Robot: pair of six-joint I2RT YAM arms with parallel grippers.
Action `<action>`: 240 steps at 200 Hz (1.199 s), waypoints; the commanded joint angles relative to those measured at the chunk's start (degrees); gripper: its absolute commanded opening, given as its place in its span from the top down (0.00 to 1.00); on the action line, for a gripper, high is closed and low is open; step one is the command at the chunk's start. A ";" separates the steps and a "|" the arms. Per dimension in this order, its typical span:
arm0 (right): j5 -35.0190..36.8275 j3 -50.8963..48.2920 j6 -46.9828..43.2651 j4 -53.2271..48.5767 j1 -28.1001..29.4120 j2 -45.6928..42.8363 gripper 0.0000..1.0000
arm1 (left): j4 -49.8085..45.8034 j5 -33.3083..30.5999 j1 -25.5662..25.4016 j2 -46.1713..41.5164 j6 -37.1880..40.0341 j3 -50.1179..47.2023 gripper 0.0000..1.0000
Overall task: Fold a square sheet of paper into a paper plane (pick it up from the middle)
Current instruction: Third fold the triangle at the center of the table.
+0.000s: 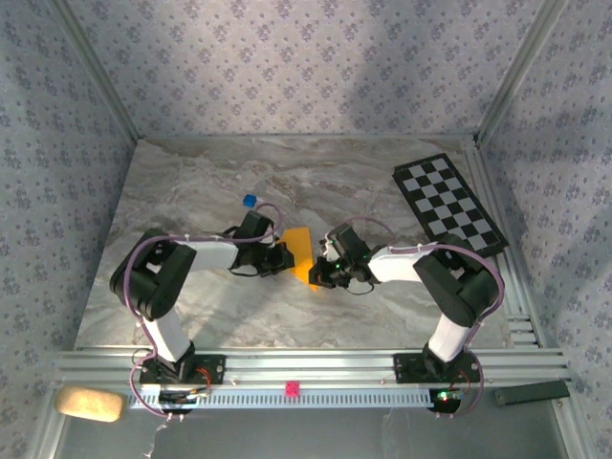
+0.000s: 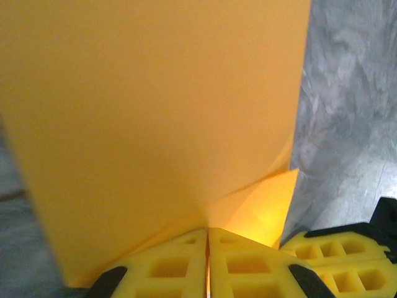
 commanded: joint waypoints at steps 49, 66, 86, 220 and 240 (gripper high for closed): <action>3.13 -2.29 0.05 -8.41 0.38 2.38 1.00 | -0.08 -0.18 9.79 1.61 5.98 -2.92 0.89; 3.14 -2.31 0.00 -8.49 0.34 2.02 1.00 | -0.79 -0.21 10.21 0.37 5.67 -2.64 0.88; 3.10 -2.22 0.07 -8.29 0.31 1.66 1.00 | -1.37 0.99 10.15 -1.71 4.75 -1.77 0.87; 2.36 1.52 -2.36 -10.00 -0.12 -1.60 1.00 | -4.08 -1.12 2.09 2.08 0.88 2.04 0.90; 2.05 3.12 -4.26 -9.87 -0.10 -3.52 1.00 | -5.17 -1.38 2.06 2.60 1.41 1.70 0.91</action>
